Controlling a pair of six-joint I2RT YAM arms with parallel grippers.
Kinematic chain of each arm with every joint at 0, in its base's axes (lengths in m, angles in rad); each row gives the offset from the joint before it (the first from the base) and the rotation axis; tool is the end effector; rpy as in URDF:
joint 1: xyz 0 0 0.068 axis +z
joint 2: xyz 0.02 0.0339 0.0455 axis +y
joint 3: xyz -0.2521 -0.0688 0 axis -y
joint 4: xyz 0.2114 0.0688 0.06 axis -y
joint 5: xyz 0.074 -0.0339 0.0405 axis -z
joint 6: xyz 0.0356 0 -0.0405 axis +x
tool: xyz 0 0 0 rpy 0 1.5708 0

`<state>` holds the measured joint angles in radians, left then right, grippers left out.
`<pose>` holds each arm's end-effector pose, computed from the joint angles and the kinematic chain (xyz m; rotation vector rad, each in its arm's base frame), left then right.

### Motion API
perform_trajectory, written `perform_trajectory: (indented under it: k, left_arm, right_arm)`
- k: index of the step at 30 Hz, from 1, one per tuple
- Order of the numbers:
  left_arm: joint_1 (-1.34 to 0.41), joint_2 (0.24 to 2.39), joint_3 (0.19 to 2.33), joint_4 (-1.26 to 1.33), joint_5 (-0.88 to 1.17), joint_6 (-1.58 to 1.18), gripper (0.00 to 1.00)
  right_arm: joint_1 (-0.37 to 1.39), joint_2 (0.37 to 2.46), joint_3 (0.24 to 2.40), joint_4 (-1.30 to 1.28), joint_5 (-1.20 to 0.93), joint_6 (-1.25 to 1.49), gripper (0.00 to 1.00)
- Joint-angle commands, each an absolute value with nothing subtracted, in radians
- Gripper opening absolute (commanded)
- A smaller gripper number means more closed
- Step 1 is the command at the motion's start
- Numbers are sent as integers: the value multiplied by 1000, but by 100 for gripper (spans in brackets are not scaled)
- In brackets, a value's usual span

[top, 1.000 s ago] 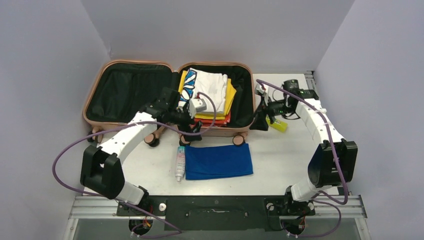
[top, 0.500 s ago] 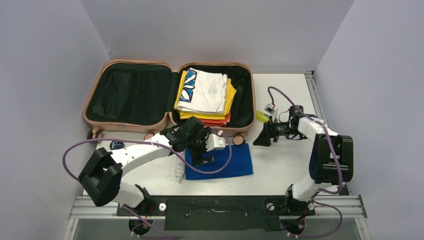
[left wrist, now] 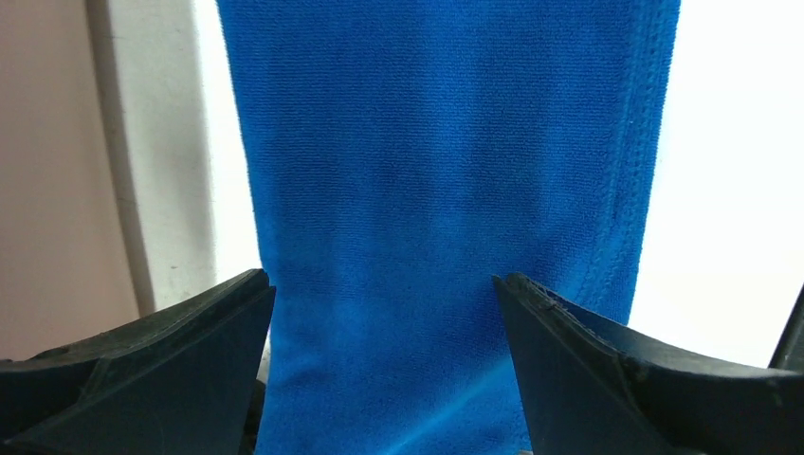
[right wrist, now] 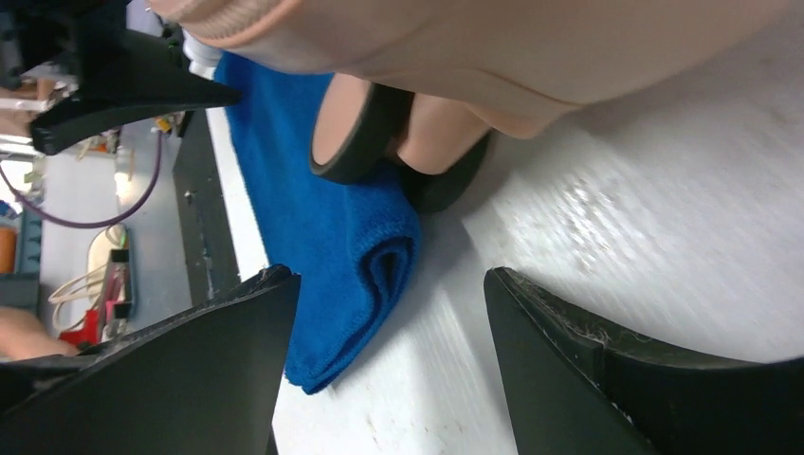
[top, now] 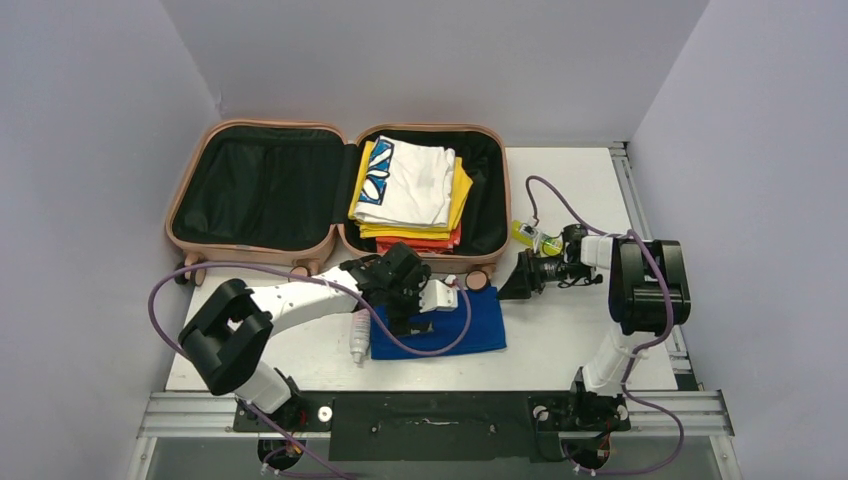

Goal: Pack the luggage
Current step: Pick up the clothes at the center of the board.

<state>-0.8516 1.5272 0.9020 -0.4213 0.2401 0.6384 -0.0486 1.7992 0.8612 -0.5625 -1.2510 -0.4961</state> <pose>0.1714 -0.2086 0.1963 1.8383 1.8681 -0.3890 0.2578 0.0213 0.1391 -0.5632 2.2136 1.5667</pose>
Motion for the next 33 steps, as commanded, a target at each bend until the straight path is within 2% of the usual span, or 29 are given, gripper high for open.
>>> perform_trajectory:
  k: [1,5,8,10,13,17,19,25,33]
  left_arm:
    - [-859,1568,922,-391,270,643,91]
    - [-861,1593,934,-400,273,638,90]
    - [-861,1590,939,-408,275,636,89]
    - [-859,1585,941,-415,278,637,89]
    - [-858,1582,957,-430,274,637,89]
    - [-853,1583,994,-452,268,638,89]
    - [-847,1587,1022,-469,271,638,89]
    - [-830,1591,1114,-532,277,658,90]
    - [-826,1606,1296,-580,309,669,95]
  right_arm:
    - [14,1860,873,-583,-1291,-555,73]
    - [69,1903,907,-651,-1301,-617,70]
    - [69,1906,909,-669,-1313,-641,59]
    - [66,1898,903,-668,-1315,-644,48]
    - [70,1865,882,-627,-1301,-601,43]
    - [72,1830,858,-555,-1281,-533,16]
    - [74,1819,853,-553,-1282,-536,7]
    - [74,1778,871,-660,-1292,-662,5]
    - [100,1735,989,-1081,-1281,-1146,5]
